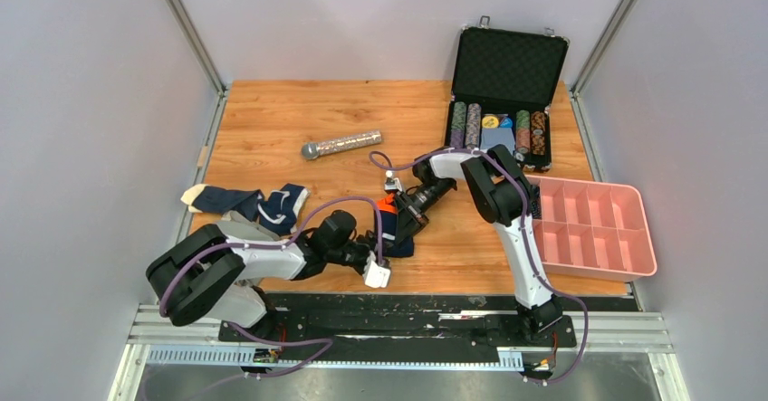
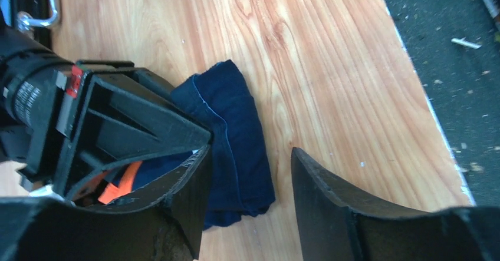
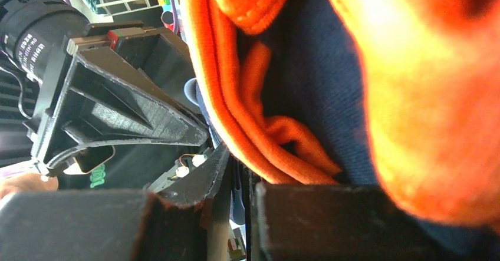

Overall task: Roll the underwear
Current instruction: Roll the underwear to the center of the board.

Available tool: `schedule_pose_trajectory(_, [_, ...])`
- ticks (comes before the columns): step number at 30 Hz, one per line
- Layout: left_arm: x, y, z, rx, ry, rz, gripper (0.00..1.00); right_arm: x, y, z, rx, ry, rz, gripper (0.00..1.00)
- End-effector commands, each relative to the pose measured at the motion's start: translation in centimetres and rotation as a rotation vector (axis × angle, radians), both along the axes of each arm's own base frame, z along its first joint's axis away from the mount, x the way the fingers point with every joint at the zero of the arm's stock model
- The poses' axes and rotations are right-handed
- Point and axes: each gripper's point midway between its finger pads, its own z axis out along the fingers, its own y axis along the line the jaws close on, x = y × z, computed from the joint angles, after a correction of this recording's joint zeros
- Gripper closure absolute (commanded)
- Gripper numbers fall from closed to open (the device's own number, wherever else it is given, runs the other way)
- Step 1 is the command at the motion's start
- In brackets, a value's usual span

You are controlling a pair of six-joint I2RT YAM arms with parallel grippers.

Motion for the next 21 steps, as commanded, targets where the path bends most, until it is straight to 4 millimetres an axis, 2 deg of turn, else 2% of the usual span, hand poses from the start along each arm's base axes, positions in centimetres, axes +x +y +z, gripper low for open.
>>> schedule_pose_trajectory(1, [0.7,-0.3,-0.7,0.052,-0.163,-0.080,0.43,-1.3,-3.5,-9.2,-0.308,-0.031,0.079,1.00])
schedule_pose_trajectory(5, [0.6,0.8,-2.8,0.185,-0.139,-0.108,0.56,-1.4,-3.5,-9.4,-0.315,-0.019,0.081,1.00])
schedule_pose_trajectory(8, [0.1,1.4,-4.2,0.268,-0.098,-0.148,0.73,-1.4,-3.5,-9.4,-0.316,-0.019,0.080,1.00])
schedule_pose_trajectory(10, [0.1,1.3,-4.5,0.290,-0.080,-0.150,0.80,-1.4,-3.5,-9.4,-0.316,-0.018,0.080,0.99])
schedule_pose_trajectory(12, [0.2,1.1,-4.7,0.316,-0.045,-0.153,0.87,-1.3,-3.5,-9.3,-0.312,-0.022,0.080,0.94])
schedule_pose_trajectory(14, [0.0,1.1,-5.0,0.346,-0.003,-0.153,0.94,-1.1,-3.3,-8.9,-0.291,-0.037,0.079,0.80])
schedule_pose_trajectory(16, [0.0,0.9,-5.3,0.363,0.037,-0.146,1.00,-0.5,-3.0,-7.9,-0.239,-0.063,0.070,0.60])
schedule_pose_trajectory(19, [-0.2,0.6,-5.6,0.379,0.102,-0.131,1.00,1.8,-3.0,-4.5,-0.131,-0.139,0.014,0.37])
schedule_pose_trajectory(21, [-0.5,0.5,-5.7,0.390,0.174,-0.125,1.00,4.8,-3.6,-0.7,-0.060,-0.232,-0.052,0.03])
